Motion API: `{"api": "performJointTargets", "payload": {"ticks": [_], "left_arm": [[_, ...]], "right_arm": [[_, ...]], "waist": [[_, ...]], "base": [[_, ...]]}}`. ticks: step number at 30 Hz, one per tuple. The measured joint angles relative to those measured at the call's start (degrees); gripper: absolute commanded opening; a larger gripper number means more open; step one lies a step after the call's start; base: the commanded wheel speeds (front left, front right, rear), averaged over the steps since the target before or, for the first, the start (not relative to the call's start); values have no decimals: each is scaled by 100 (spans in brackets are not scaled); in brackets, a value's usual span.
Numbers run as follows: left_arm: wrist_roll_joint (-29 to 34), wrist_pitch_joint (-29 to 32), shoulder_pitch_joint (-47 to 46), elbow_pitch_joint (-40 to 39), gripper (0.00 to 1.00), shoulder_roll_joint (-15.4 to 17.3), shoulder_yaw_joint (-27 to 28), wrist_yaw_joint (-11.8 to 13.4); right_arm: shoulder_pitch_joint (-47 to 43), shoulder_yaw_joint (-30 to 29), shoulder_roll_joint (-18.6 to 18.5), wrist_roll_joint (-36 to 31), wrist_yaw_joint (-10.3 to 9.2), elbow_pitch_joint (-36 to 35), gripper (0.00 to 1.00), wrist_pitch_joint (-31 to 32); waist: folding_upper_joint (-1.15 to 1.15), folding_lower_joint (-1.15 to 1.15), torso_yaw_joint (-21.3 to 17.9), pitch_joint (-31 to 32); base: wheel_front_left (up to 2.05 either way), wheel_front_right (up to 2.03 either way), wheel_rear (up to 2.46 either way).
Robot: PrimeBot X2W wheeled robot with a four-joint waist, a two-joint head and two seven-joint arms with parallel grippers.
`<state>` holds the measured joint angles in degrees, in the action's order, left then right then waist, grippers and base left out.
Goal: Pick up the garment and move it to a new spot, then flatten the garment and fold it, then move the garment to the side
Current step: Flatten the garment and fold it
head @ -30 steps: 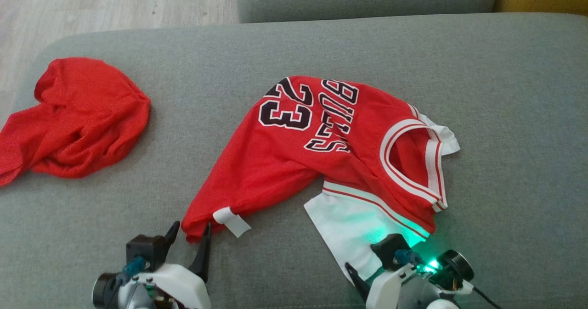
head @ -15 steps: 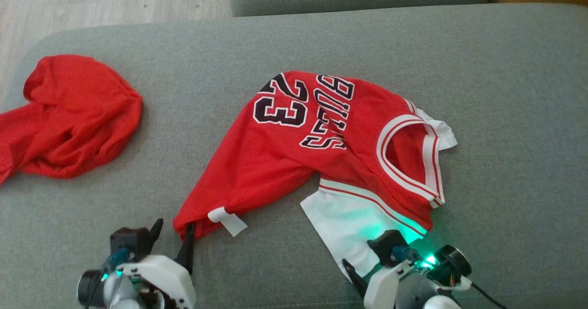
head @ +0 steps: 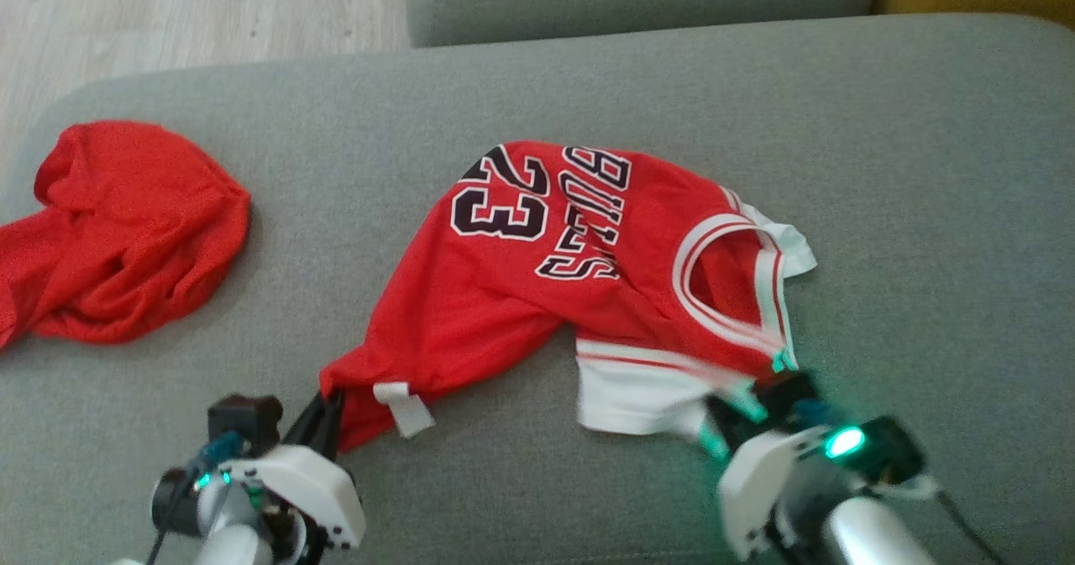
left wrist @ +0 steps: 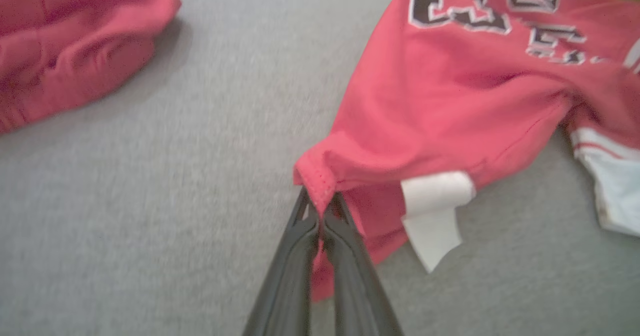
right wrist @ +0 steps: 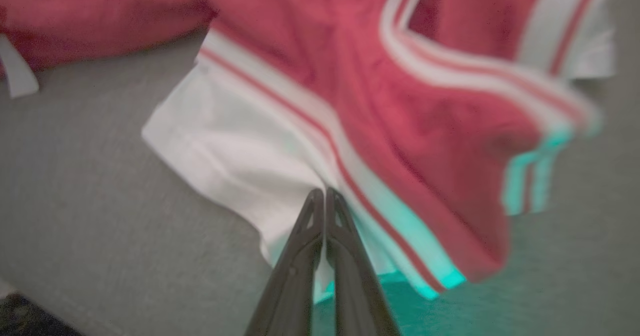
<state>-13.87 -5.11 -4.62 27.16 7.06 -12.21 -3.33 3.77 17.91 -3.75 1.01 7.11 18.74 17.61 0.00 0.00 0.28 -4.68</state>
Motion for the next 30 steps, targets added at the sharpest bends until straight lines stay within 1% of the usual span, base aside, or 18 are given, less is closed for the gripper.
{"api": "performJointTargets", "payload": {"ticks": [2, 6, 9, 12, 15, 17, 20, 22, 23, 27, 29, 30], "left_arm": [[-40, 98, 59, -455, 0, 26, 11, 5], [-124, 498, 402, -1651, 0, 183, 13, 40], [-210, 934, 659, -2675, 0, 291, 7, 40], [-315, 1426, 722, -3691, 0, 411, -1, 30], [-377, 1896, 683, -4636, 0, 626, 11, -20], [-439, 2196, 602, -5180, 0, 810, 58, -26], [-525, 2636, 222, -5853, 0, 1080, 196, -88], [-658, 2918, -206, -6205, 0, 1194, 202, -178], [-760, 3075, -442, -6343, 0, 1233, 199, -180], [-1165, 3649, -1426, -6550, 0, 1274, 196, -230], [-1351, 3893, -1978, -6529, 0, 1290, 179, -249], [-1412, 3996, -2256, -6471, 0, 1299, 167, -274]], "right_arm": [[-86, -367, -7, 53, 0, -411, 0, -102], [-402, -838, 23, 305, 0, -1479, 0, -104], [-702, -1177, 57, 672, 0, -2406, 0, 60], [-837, -1543, 91, 982, 0, -3376, 0, 269], [-786, -1967, 88, 1157, 0, -4402, 0, 520], [-695, -2242, 12, 1217, 0, -5030, 0, 732], [-240, -2704, -300, 1401, 0, -5692, 0, 1081], [256, -2949, -569, 1572, 0, -5968, 0, 1341], [530, -3041, -705, 1663, 0, -6068, 0, 1469], [1612, -3346, -1285, 1897, 0, -6144, 0, 1926], [2113, -3341, -1618, 1924, 0, -6006, 0, 2115], [2373, -3315, -1718, 1986, 0, -5891, 0, 2180]], "waist": [[0, 0, -35, 79], [0, 0, -98, 250], [0, 0, -150, 354], [0, 0, -201, 443], [0, 0, -264, 504], [0, 0, -312, 533], [0, 0, -372, 546], [0, 0, -396, 534], [0, 0, -403, 522], [0, 0, -390, 412], [0, 0, -379, 309], [0, 0, -374, 238]], "base": [[0, 0, 0], [0, 0, 0], [0, 0, 0], [0, 0, 0], [0, 0, 0], [0, 0, 0], [0, 0, 0], [0, 0, 0], [0, 0, 0], [0, 0, 0], [0, 0, 0], [0, 0, 0]]}}
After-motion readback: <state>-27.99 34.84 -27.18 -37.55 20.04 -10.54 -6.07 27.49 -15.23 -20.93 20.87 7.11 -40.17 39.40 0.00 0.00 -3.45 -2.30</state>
